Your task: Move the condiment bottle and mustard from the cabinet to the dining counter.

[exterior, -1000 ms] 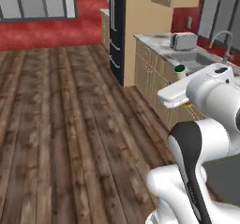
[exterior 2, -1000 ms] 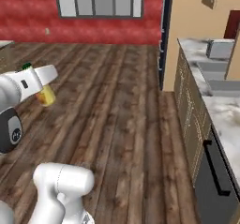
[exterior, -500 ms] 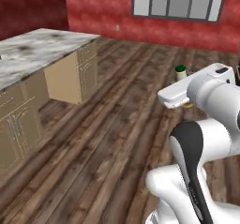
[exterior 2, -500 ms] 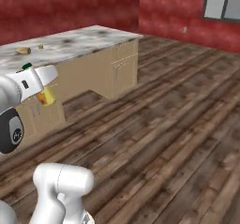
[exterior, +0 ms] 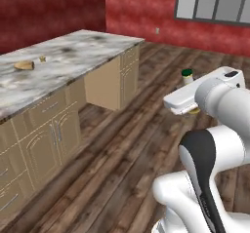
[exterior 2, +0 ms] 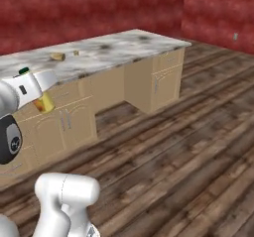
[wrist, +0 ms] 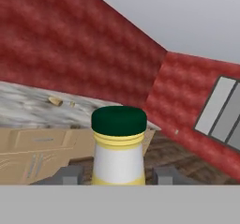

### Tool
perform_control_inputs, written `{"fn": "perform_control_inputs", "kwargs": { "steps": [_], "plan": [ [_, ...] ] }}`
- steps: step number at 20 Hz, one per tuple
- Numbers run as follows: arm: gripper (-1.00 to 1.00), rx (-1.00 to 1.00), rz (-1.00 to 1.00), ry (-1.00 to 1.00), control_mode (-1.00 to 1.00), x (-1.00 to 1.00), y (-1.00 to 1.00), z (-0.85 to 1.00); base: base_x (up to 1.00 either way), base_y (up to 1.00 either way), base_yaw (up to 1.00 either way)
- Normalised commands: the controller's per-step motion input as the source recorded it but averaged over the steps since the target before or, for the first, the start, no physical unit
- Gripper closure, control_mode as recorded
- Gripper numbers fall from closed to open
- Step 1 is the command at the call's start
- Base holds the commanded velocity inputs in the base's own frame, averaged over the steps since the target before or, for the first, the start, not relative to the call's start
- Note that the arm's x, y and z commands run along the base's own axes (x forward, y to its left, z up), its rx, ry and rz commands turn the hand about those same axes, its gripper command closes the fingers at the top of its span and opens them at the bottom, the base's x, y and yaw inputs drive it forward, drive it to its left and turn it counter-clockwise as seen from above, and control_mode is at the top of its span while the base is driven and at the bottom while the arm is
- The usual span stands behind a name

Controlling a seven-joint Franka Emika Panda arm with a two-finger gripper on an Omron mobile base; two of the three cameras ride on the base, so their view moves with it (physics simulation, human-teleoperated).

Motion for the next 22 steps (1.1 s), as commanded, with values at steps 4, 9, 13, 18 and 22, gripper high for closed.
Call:
{"fn": "perform_control_inputs", "kwargs": {
  "steps": [4, 9, 13, 18, 22],
  "plan": [
    [1.0, 0.0, 0.0, 0.0, 1.0, 0.0, 0.0, 0.0, 1.0, 0.19, 0.0],
    [1.0, 0.0, 0.0, 0.0, 1.0, 0.0, 0.0, 0.0, 0.6, 0.0, 0.33],
    [1.0, 0.0, 0.0, 0.0, 1.0, 0.0, 0.0, 0.0, 0.08, -0.03, 0.8],
    [1.0, 0.0, 0.0, 0.0, 1.0, 0.0, 0.0, 0.0, 0.1, 0.0, 0.99],
    [1.0, 0.0, 0.0, 0.0, 1.0, 0.0, 0.0, 0.0, 0.86, 0.01, 0.67]
  ]
}}
